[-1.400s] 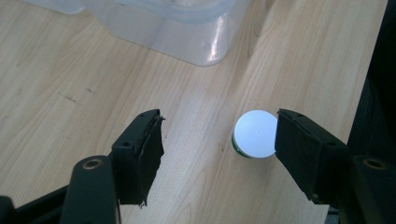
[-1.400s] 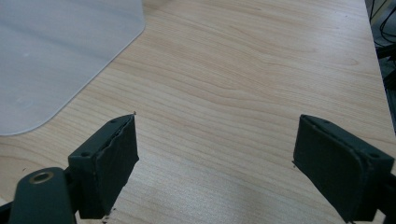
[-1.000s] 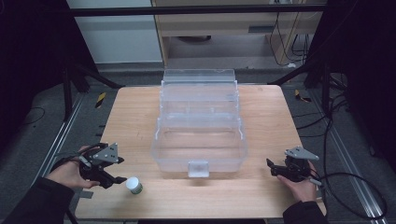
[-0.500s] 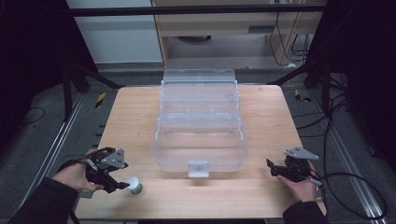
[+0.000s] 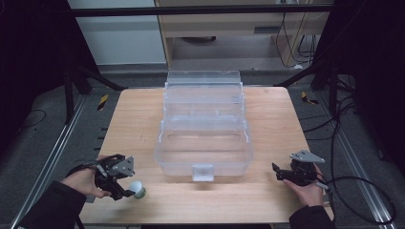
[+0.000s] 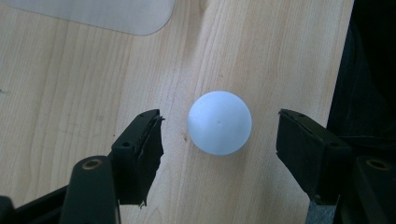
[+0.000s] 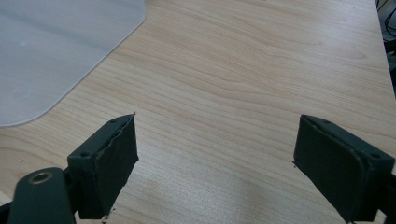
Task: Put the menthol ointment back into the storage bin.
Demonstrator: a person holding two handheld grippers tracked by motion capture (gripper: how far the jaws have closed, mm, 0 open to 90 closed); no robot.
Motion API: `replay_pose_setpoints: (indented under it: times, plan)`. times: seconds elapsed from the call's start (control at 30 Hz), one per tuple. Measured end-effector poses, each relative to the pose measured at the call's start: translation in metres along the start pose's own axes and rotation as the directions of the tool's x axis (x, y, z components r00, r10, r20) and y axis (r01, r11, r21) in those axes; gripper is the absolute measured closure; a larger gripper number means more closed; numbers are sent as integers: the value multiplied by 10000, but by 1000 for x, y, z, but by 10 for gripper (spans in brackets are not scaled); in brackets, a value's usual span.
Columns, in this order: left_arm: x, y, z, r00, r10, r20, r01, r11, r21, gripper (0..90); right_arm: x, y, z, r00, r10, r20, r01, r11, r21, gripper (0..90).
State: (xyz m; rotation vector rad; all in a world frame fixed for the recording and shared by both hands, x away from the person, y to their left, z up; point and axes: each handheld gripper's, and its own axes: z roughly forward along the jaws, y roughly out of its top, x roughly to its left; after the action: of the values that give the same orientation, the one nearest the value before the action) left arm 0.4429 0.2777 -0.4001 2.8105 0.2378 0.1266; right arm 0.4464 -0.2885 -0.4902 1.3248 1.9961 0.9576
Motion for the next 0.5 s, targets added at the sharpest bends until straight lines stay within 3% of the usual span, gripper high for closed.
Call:
replay_pose_setpoints:
  times: [0.5]
  plan:
    - [0, 5, 19, 9993, 322, 211, -334, 9977, 595, 339, 1, 0, 1, 10000, 7, -48, -7, 10000, 76, 136]
